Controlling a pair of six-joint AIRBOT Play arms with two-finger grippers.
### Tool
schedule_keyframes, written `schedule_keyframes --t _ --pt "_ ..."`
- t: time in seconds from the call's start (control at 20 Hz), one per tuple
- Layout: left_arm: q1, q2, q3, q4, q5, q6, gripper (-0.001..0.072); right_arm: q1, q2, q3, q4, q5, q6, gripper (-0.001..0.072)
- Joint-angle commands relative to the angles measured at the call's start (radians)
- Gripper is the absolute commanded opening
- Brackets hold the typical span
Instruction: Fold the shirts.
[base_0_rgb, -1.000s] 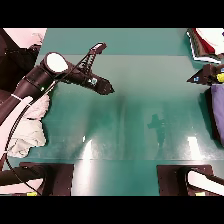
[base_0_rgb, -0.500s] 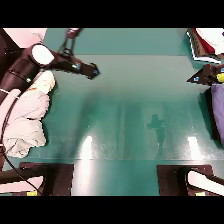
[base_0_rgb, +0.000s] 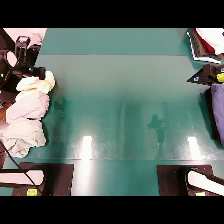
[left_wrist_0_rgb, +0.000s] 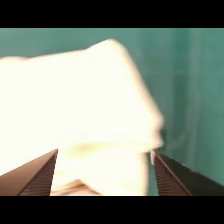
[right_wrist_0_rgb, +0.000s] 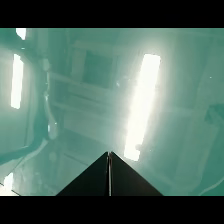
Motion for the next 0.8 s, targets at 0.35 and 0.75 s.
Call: schedule_keyframes --t 0.35,0.75 --pt "0.069 -0.126 0.032 0.002 0.082 -0.014 0.0278 0.001 0.0 0.0 0.002 -0.005 0.001 0.0018" --pt "-0.043 0.05 0.344 -0.057 -0.124 0.06 0.0029 0.001 -0.001 0.128 0.003 -0.041 0.001 0.0018"
